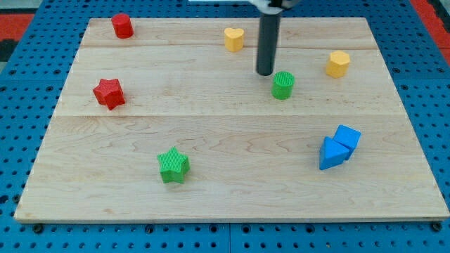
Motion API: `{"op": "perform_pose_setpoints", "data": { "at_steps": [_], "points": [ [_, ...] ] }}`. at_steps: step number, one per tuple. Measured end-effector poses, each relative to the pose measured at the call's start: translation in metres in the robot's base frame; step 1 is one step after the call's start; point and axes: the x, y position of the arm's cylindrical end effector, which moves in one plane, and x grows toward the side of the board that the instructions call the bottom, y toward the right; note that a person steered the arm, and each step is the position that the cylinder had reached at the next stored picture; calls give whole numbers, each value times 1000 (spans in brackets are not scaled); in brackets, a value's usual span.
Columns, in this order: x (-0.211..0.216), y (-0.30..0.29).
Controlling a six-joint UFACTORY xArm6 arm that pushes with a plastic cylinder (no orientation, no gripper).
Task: Place the green circle diagonally to yellow hexagon
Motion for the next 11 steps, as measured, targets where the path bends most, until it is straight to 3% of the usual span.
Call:
{"op": "perform_pose_setpoints", "data": {
  "at_steps": [1,2,3,4,5,6,7,8,10,11],
  "points": [
    [48,50],
    [74,54],
    [2,73],
    [-19,23],
    [56,34],
    [68,40],
    [26,23],
    [54,-30],
    [77,62],
    [81,65]
  ]
}}
